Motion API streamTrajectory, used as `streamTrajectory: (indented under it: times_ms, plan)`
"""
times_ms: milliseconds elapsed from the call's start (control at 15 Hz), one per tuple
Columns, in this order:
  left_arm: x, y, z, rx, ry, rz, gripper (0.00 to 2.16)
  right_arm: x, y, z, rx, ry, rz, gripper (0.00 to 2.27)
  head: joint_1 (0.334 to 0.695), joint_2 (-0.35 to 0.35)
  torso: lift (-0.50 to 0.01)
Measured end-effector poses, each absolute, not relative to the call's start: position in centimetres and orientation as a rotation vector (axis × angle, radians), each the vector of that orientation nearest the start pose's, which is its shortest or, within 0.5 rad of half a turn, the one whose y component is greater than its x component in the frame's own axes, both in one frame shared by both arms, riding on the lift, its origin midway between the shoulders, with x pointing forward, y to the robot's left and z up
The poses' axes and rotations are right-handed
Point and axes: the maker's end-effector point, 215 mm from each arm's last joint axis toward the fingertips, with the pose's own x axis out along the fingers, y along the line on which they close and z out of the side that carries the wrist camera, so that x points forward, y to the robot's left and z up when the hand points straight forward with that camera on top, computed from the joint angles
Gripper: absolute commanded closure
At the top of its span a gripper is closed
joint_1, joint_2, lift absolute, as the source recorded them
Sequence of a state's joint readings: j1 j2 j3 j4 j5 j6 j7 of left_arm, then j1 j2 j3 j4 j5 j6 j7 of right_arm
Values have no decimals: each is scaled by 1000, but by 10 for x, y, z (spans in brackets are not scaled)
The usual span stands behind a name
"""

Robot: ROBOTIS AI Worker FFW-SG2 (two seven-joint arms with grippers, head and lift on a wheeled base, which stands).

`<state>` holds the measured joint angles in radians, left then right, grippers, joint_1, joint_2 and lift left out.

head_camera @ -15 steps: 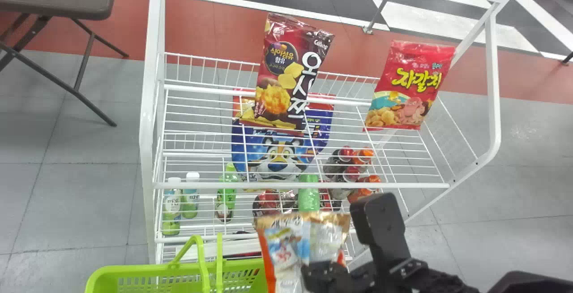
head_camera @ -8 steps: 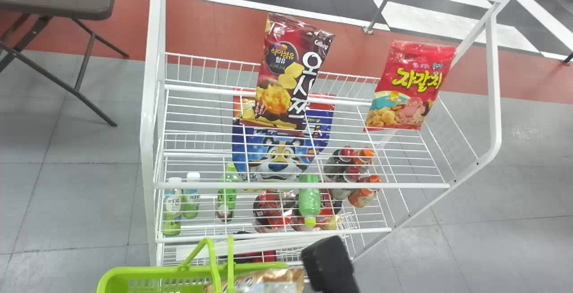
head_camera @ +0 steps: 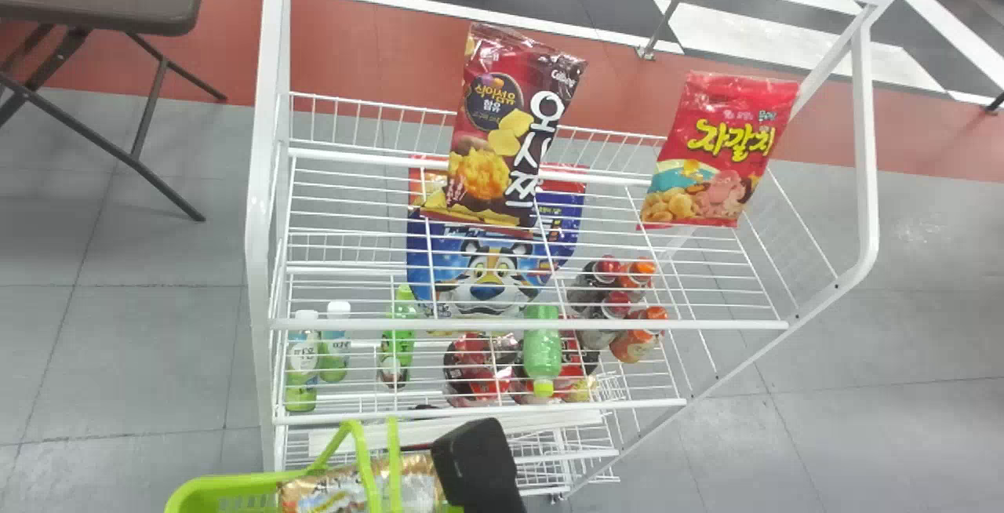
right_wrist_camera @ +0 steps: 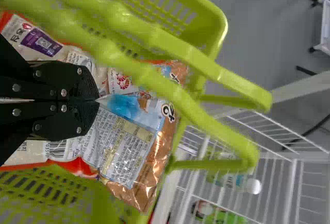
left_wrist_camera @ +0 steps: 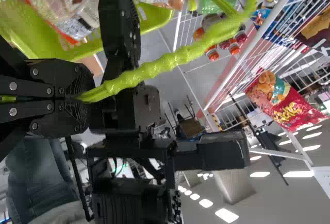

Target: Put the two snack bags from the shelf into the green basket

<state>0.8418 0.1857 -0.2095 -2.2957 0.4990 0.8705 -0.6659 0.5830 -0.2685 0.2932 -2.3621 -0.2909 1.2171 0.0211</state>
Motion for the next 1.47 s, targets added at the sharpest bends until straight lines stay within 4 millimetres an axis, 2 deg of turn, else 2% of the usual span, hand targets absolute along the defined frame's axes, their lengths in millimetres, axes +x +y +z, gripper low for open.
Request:
streamTrajectory:
  times_ms: [67,133,200,333,533,800,1000,1067,1133,1267,1467]
  plan:
    - [126,-44,-423,-733,905,-1046,1899,222,-69,-525,-9,1068,542,1447,695,-350,-12]
    - [126,-44,-423,-732,904,-1046,1899,222,-68,-530,-13,1072,546,502,695,-350,-12]
    - [126,-44,-423,-732,904,-1046,1899,218,-68,-533,-17,1089,548,29,695,-350,-12]
    - [126,-43,-423,-731,904,-1045,1899,200,-73,-539,-36,1162,557,6,695,-350,-12]
    - [126,-44,-422,-730,900,-1046,1899,179,-90,-528,-83,1218,538,53,695,-350,-12]
    - [124,-43,-421,-728,897,-1047,1899,192,-125,-502,-164,1152,426,70,695,-350,-12]
    - [122,-43,-421,-728,895,-1047,1899,227,-138,-478,-145,1028,360,70,695,-350,-12]
    - [122,-43,-421,-729,893,-1047,1899,249,-137,-464,-119,944,343,73,695,-350,-12]
    - [122,-43,-420,-729,892,-1048,1899,271,-135,-446,-92,849,330,73,695,-350,-12]
    - [122,-42,-420,-730,889,-1046,1899,321,-135,-396,-34,619,293,60,695,-350,-12]
    - [124,-40,-420,-730,876,-1039,1899,370,-151,-329,33,322,236,53,695,-350,-12]
